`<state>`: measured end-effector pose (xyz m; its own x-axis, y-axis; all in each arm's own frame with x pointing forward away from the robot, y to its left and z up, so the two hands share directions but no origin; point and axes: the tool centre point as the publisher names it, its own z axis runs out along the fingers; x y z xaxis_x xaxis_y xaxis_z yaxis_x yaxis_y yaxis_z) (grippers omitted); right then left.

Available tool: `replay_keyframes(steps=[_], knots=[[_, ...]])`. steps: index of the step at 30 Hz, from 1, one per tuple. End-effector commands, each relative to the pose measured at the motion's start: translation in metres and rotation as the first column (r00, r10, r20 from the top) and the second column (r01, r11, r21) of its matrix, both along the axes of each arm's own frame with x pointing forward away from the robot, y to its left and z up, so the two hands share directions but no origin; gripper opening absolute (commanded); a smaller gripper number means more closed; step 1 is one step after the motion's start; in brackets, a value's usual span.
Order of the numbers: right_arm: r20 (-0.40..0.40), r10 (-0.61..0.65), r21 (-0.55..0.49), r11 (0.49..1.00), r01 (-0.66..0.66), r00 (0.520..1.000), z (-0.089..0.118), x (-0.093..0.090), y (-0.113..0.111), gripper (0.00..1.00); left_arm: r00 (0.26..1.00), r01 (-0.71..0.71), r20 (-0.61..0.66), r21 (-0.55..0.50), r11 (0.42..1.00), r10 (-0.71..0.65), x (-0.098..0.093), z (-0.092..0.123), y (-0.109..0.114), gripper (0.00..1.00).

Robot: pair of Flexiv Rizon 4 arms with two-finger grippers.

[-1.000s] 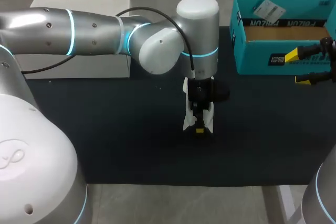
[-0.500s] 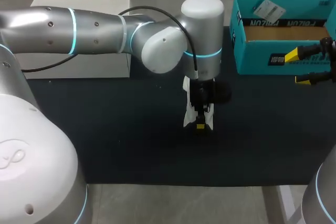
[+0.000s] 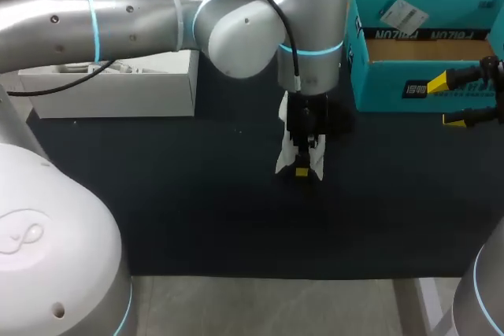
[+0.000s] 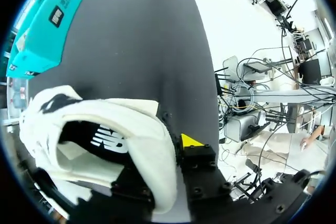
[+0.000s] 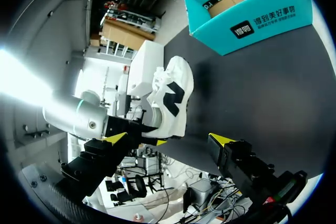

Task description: Take the shoe out of the shoebox, open the shoe tongue, remove and reinsert the insole, then place the shoe into the shoebox

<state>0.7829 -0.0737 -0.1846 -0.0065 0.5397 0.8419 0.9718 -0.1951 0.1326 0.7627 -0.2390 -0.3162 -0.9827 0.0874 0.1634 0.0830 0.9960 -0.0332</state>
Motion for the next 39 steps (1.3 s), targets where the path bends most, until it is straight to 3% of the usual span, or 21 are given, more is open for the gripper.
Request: replay_keyframes(steps=[1,7,15,39], knots=[[-0.001,-0.002,-0.002,1.000,0.002,1.000,0.000,-0.001,0.001,1.00,0.999,0.047,-0.005,-0.078,0.996,-0.047,-0.001,0.064,0.030,0.00],[-0.001,-0.002,-0.002,1.000,0.002,1.000,0.000,-0.001,0.001,1.00,0.996,0.084,-0.001,-0.070,0.994,-0.084,0.005,0.110,0.041,0.00],[-0.001,-0.002,-0.002,1.000,0.002,1.000,0.000,-0.001,0.001,1.00,0.997,0.079,-0.007,-0.085,0.993,-0.080,0.005,0.148,0.050,0.00],[-0.001,-0.002,-0.002,1.000,0.002,1.000,0.000,-0.001,0.001,1.00,0.996,0.084,-0.012,-0.099,0.992,-0.086,0.004,0.148,0.050,0.00]])
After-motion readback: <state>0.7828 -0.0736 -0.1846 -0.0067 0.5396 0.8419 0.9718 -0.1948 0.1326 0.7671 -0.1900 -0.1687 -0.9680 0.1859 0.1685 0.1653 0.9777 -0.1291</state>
